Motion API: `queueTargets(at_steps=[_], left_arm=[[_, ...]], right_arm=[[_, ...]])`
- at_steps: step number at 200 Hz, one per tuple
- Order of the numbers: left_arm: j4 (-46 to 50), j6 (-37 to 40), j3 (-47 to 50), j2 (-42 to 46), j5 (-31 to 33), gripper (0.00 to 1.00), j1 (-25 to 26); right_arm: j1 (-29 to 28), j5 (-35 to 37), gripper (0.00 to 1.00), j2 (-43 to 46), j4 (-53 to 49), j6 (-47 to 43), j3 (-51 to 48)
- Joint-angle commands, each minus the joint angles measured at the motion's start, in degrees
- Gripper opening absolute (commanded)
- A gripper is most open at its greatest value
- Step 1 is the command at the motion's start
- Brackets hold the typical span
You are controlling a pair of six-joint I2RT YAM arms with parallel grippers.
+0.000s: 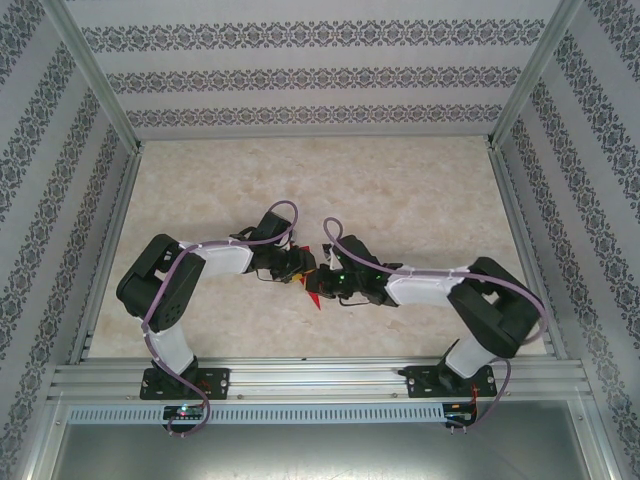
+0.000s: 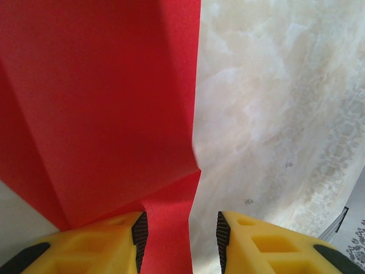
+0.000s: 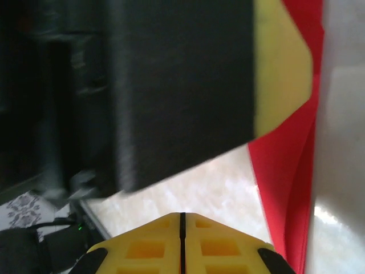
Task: Fold a paper plane with a square sheet of paper (pick it up from the middle)
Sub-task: Fold the wing for the fifth time at the center of the table.
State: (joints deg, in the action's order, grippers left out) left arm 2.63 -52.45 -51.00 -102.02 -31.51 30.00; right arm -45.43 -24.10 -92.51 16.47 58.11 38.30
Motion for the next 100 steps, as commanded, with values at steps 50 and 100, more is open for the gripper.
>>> queueTargets(at_steps=[50, 100], left_arm=[[5.4, 1.8, 0.4, -2.9, 3.3, 0.42, -0.2], [5.4, 1.9, 0.3, -3.4, 3.2, 0.42, -0.2]], right_arm=[[1.2, 1.6, 0.08, -8.3, 5.3, 2.5, 2.3], [1.2, 0.4, 0.09, -7.9, 4.8, 1.9, 4.2]])
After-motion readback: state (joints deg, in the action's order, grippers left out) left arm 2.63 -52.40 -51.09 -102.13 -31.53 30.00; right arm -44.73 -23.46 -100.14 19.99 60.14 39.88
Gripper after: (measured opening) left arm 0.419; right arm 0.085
